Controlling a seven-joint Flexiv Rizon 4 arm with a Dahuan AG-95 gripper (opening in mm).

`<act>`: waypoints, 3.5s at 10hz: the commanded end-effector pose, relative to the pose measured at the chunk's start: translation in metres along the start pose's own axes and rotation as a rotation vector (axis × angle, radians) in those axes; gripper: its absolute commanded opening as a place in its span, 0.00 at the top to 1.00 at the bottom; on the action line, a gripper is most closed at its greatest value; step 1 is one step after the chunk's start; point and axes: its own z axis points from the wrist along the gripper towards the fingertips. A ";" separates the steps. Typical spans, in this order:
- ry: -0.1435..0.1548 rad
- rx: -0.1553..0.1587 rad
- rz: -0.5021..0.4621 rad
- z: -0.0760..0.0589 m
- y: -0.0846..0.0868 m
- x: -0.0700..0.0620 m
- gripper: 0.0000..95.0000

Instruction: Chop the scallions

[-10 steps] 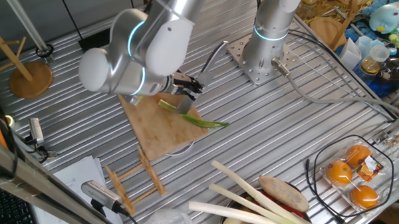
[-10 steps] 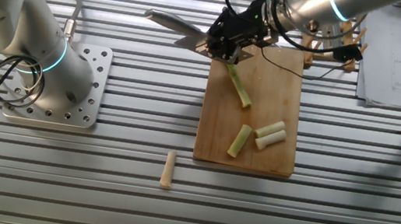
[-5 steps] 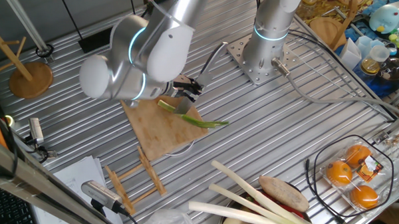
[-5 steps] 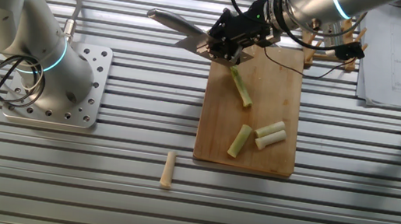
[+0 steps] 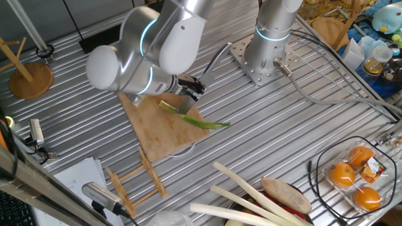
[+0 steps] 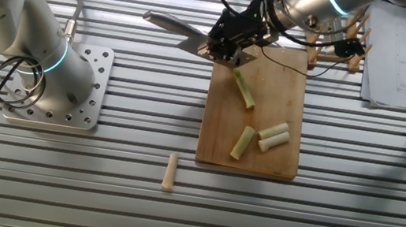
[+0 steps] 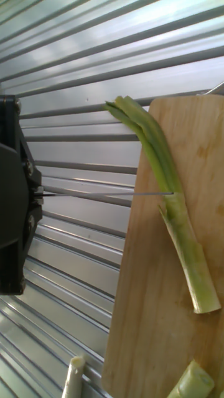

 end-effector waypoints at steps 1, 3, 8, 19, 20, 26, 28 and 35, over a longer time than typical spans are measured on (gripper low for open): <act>-0.005 -0.001 0.001 0.000 0.000 0.000 1.00; -0.018 0.001 0.012 -0.003 0.000 0.002 1.00; -0.031 0.000 0.018 -0.010 -0.005 -0.009 1.00; -0.060 -0.035 0.039 -0.041 -0.028 -0.029 1.00; -0.041 -0.049 0.035 -0.042 -0.027 -0.025 1.00; 0.037 -0.070 -0.036 -0.024 -0.022 0.003 1.00; 0.042 -0.092 -0.062 -0.017 -0.023 0.007 1.00; 0.030 -0.084 -0.069 -0.007 -0.007 -0.002 1.00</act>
